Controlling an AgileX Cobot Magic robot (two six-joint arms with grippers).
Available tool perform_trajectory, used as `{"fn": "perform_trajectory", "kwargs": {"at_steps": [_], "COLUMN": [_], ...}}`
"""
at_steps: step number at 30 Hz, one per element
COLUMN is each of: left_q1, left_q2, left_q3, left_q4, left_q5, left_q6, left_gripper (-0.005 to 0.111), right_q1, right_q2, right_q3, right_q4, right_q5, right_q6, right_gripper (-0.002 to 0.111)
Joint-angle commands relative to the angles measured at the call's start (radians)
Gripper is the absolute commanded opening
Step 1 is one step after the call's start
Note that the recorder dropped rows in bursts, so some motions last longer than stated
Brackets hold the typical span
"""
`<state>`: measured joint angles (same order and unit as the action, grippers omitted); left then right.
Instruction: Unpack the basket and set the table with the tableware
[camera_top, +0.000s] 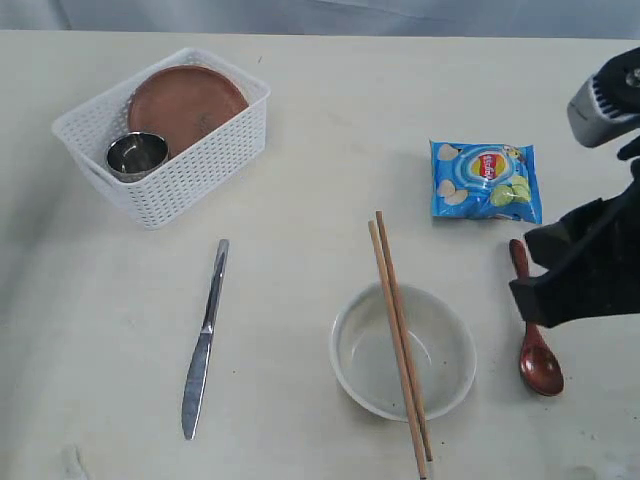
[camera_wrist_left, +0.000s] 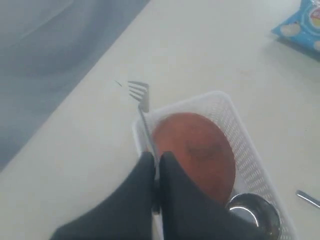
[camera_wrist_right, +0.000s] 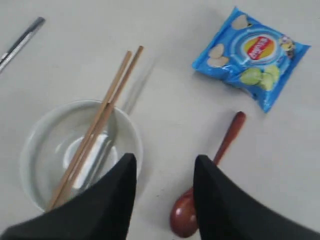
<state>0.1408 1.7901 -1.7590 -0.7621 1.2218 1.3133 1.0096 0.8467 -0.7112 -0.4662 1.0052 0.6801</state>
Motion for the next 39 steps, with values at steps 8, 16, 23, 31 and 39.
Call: {"fn": "perform_trajectory", "kwargs": {"at_steps": [8, 16, 23, 31, 39], "left_q1": [-0.025, -0.135, -0.248, -0.369, -0.447], "left_q2": [-0.109, -0.193, -0.213, -0.213, -0.213], "left_q3": [0.179, 0.263, 0.340, 0.382, 0.382], "left_q4": [-0.031, -0.035, -0.035, -0.045, -0.082], "left_q5": [-0.001, -0.001, -0.001, -0.001, -0.001], "left_q6": [0.006, 0.004, -0.021, -0.036, -0.036], "left_gripper": [0.000, 0.000, 0.000, 0.000, 0.000], "right_q1": [0.004, 0.004, 0.004, 0.004, 0.004], "right_q2": [-0.005, -0.005, -0.005, 0.056, 0.226], "right_q3": [0.002, 0.002, 0.004, 0.004, 0.004], "right_q4": [-0.172, -0.181, -0.148, -0.123, -0.159], "right_q5": [0.073, 0.020, -0.166, -0.348, -0.553], "right_q6": [0.015, -0.175, -0.439, -0.461, -0.438], "right_gripper": [0.037, 0.051, 0.052, 0.043, 0.051]}}
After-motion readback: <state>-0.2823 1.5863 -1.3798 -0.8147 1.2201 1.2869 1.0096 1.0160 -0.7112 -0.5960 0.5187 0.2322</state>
